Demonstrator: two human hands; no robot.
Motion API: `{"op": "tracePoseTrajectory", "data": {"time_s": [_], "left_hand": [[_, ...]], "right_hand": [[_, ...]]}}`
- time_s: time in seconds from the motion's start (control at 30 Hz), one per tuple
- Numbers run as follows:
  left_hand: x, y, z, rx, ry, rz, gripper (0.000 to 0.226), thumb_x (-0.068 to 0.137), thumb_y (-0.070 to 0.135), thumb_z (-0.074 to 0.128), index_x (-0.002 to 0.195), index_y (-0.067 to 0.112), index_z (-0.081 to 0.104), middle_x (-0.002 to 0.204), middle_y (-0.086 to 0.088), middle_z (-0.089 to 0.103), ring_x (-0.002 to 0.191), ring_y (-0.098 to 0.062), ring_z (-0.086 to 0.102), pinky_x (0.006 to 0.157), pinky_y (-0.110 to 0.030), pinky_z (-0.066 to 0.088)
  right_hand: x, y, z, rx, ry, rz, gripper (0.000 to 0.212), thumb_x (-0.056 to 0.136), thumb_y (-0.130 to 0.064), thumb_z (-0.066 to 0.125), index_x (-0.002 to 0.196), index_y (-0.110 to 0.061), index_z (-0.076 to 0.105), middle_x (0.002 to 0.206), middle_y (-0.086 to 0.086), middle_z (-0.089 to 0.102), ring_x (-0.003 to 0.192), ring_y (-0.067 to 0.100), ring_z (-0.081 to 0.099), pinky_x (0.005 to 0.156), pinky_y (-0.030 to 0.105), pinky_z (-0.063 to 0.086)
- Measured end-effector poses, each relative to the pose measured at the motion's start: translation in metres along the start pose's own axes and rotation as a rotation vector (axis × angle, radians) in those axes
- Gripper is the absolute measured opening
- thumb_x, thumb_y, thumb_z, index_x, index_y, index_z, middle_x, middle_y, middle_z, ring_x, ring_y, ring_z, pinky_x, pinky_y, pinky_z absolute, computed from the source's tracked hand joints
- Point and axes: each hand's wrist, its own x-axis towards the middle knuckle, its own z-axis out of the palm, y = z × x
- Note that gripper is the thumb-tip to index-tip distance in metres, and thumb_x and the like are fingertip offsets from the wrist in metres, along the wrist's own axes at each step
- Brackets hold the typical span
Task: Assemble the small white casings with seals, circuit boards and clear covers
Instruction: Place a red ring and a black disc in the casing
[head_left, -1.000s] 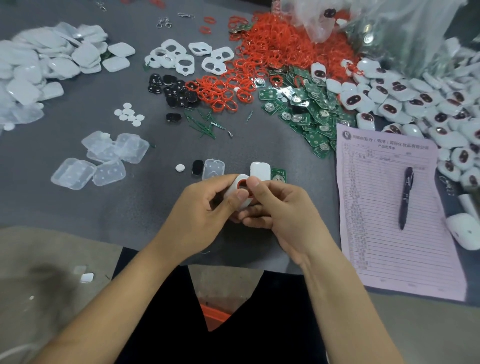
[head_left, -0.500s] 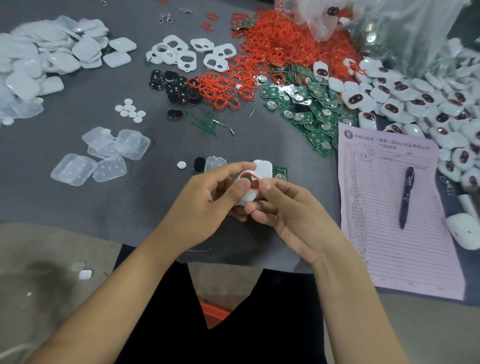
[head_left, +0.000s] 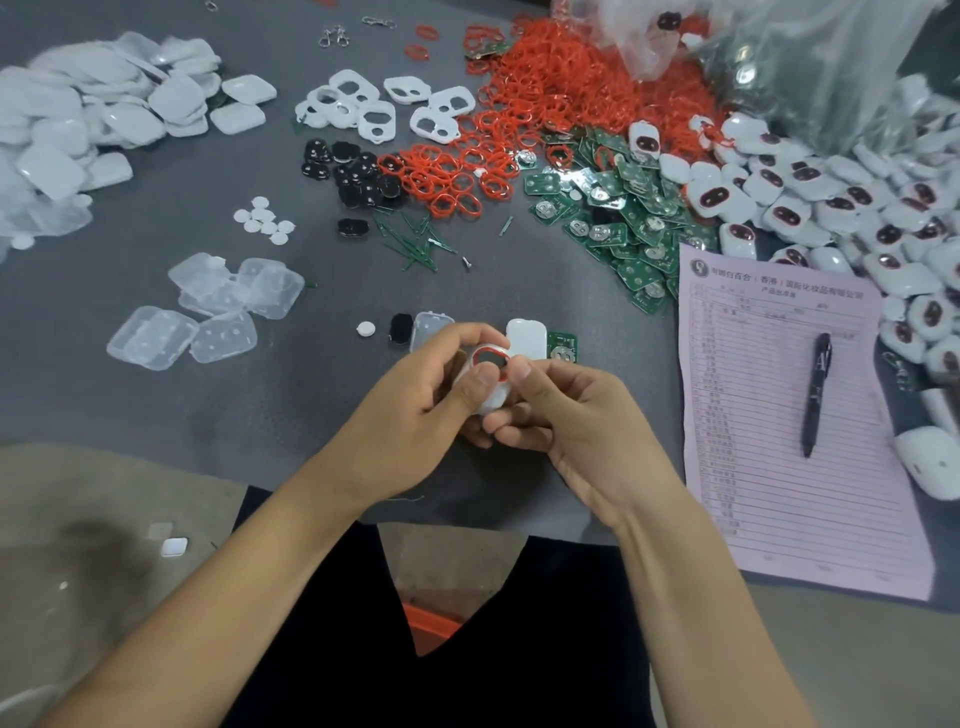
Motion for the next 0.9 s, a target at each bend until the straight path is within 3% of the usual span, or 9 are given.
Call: {"op": "tracePoseTrajectory", "data": {"time_s": [0.1,0.3,0.53,0.7,0.9], "left_hand": [[0.0006,0.0015,-0.0007,-0.027,-0.008,-0.013,0.028,0.105,0.03,0.05,0.129,0.019,0.058,0.091,-0.003,0.069,0.071,-0.015,0.071,0.068,-0.021,0.057],[0.0026,0.0041,-0.001,-0.173,-0.049,-0.057,0.029,0.104,0.027,0.051,0.129,0.016,0.058,0.095,0.006,0.071,0.078,-0.016,0.072,0.069,-0.028,0.061],[0.0002,-0.0008,-0.0027,0.095,0.001,-0.012,0.027,0.106,0.035,0.051,0.13,0.024,0.058,0.1,0.009,0.071,0.086,-0.008,0.071,0.072,-0.014,0.053],[-0.0023,-0.0016,-0.0009,0.191,0.028,0.01,0.03,0.106,0.045,0.048,0.13,0.03,0.056,0.1,0.002,0.07,0.09,-0.022,0.067,0.082,-0.045,0.054],[-0.004,0.0018,0.0008,0.188,0.03,0.007,0.031,0.105,0.044,0.049,0.131,0.029,0.057,0.098,0.003,0.07,0.088,-0.022,0.066,0.082,-0.047,0.053]], "right_hand": [[0.0001,-0.0013,0.0001,0.01,0.0,0.016,0.024,0.084,-0.033,0.07,0.082,-0.013,0.083,0.078,0.012,0.075,0.066,0.012,0.073,0.061,0.018,0.058],[0.0012,-0.005,-0.0008,0.035,-0.006,0.051,0.022,0.083,-0.031,0.07,0.078,-0.014,0.083,0.074,0.01,0.074,0.064,0.011,0.072,0.06,0.017,0.058],[0.0006,-0.0006,-0.0007,-0.003,0.034,0.005,0.02,0.096,-0.021,0.066,0.093,-0.005,0.078,0.078,0.014,0.075,0.067,0.016,0.074,0.063,0.021,0.059],[0.0013,0.001,0.0018,-0.052,0.102,-0.022,0.022,0.101,-0.008,0.062,0.088,-0.006,0.08,0.079,0.018,0.074,0.065,0.02,0.073,0.062,0.025,0.059],[0.0028,0.0033,0.0017,-0.09,0.121,-0.028,0.02,0.102,-0.005,0.059,0.093,0.002,0.076,0.073,0.018,0.071,0.061,0.02,0.072,0.061,0.025,0.059]]}}
